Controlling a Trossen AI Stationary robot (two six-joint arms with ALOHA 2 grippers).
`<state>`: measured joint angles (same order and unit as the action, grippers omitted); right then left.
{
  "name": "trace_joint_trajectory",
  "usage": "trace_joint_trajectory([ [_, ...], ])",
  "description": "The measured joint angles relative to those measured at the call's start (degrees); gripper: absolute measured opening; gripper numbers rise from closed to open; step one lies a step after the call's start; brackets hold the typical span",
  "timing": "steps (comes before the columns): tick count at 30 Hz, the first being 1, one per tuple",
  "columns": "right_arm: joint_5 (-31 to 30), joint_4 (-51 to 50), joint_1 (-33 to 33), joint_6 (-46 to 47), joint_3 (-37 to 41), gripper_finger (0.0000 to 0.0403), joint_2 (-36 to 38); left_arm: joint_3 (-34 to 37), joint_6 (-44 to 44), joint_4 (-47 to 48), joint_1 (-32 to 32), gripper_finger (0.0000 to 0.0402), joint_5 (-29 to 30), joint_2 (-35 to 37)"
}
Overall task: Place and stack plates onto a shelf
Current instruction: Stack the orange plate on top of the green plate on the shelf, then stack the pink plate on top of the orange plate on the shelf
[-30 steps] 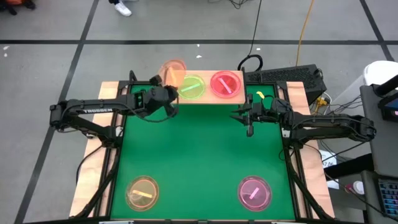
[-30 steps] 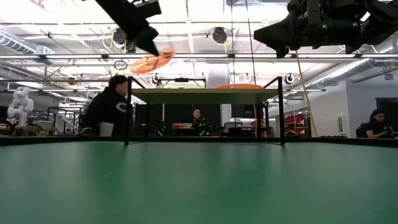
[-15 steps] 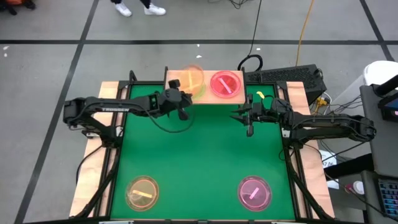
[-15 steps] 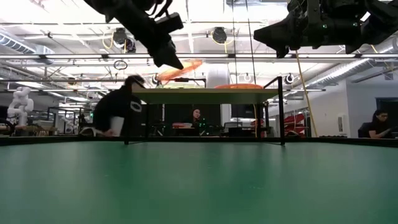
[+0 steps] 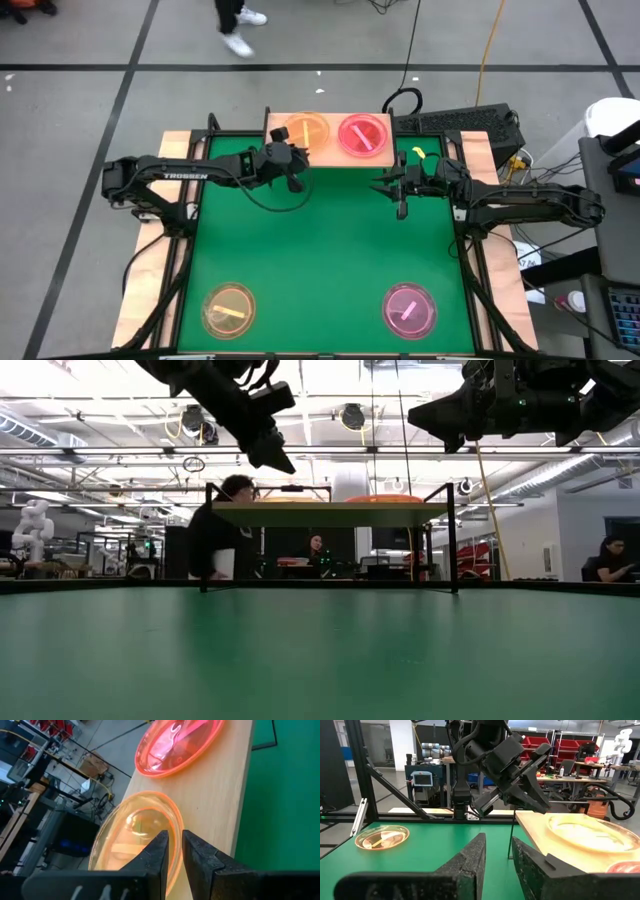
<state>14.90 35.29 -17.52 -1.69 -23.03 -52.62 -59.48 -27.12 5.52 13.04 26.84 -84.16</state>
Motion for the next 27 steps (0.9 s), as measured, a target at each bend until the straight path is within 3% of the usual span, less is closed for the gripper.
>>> trace_joint_trajectory([
  [15, 0.00, -0.11, 0.00, -0.04, 0.00, 0.0077, 0.00, -0.07, 11.20, -7.36, -3.44, 0.0063, 0.16, 6.91],
  [27, 0.02, 0.07, 0.00, 1.68, 0.00, 0.0077, 0.00, 0.06, 9.72, -11.80, -11.35, 0.0063, 0.00, 7.40],
])
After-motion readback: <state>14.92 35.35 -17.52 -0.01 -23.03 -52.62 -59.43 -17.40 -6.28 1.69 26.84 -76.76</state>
